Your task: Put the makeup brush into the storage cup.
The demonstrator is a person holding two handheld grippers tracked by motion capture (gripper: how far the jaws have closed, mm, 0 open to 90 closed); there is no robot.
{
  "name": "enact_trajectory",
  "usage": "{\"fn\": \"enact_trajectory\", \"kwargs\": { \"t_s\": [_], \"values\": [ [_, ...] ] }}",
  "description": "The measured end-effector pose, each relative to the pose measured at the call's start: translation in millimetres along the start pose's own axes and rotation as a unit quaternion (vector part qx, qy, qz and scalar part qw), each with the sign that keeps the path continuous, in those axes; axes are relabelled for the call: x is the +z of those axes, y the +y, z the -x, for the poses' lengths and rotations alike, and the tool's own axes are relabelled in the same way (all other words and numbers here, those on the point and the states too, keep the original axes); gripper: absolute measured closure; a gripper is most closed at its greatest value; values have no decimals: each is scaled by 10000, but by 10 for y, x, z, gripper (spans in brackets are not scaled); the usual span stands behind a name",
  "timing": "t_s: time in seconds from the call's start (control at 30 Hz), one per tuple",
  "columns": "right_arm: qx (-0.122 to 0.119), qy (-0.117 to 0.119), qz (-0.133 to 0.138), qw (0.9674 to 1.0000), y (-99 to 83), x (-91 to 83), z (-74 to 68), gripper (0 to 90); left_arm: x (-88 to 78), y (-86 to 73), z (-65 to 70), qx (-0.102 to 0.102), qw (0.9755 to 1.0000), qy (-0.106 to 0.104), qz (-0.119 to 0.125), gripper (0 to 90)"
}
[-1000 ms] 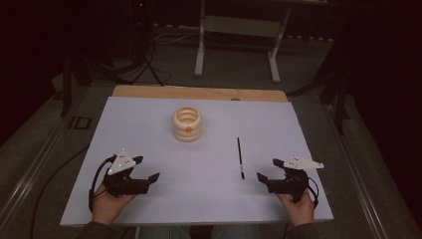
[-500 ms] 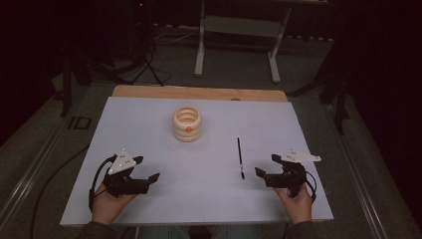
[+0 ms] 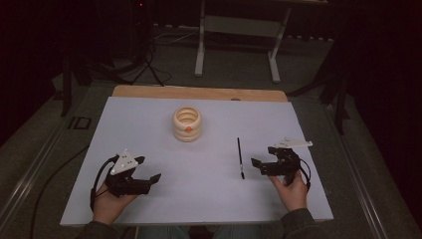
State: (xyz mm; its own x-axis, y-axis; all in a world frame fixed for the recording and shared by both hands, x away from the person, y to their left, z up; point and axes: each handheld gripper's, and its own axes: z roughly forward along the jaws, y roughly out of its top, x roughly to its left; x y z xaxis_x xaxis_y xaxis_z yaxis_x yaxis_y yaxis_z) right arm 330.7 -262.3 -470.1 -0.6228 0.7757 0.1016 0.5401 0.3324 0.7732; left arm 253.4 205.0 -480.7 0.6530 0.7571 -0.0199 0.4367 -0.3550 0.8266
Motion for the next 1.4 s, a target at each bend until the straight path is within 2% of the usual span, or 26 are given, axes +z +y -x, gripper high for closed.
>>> {"fn": "enact_trajectory", "kwargs": {
  "t_s": [0.23, 0.3, 0.5, 0.57, 0.67, 0.77, 1.0, 1.4],
  "values": [
    [113, -31, -111, 9999, 156, 79, 28, 158, -3, 6, -8, -16, 10000, -22, 20, 189],
    [243, -16, -176, 9995, 201, 101, 38, 158, -9, 6, -12, -39, 10000, -21, 49, 189],
    [354, -113, -405, 9985, 326, 168, 69, 158, -23, 13, -23, -55, 9999, -10, 94, 189],
    [366, -134, -461, 9982, 363, 182, 74, 160, -22, 13, -23, -61, 9999, -14, 97, 189],
    [334, -103, -528, 9980, 418, 197, 79, 212, -20, 14, -21, -52, 9999, -17, 88, 189],
    [400, -145, -622, 9972, 472, 217, 74, 205, -23, 16, -20, -45, 9999, -11, 91, 190],
    [351, -114, -721, 9967, 566, 272, 58, 206, -18, 15, -17, -41, 10000, -23, 83, 196],
    [441, -110, -913, 9948, 646, 368, 77, 194, -20, 12, -22, -46, 9999, -6, 89, 197]
  ]
}}
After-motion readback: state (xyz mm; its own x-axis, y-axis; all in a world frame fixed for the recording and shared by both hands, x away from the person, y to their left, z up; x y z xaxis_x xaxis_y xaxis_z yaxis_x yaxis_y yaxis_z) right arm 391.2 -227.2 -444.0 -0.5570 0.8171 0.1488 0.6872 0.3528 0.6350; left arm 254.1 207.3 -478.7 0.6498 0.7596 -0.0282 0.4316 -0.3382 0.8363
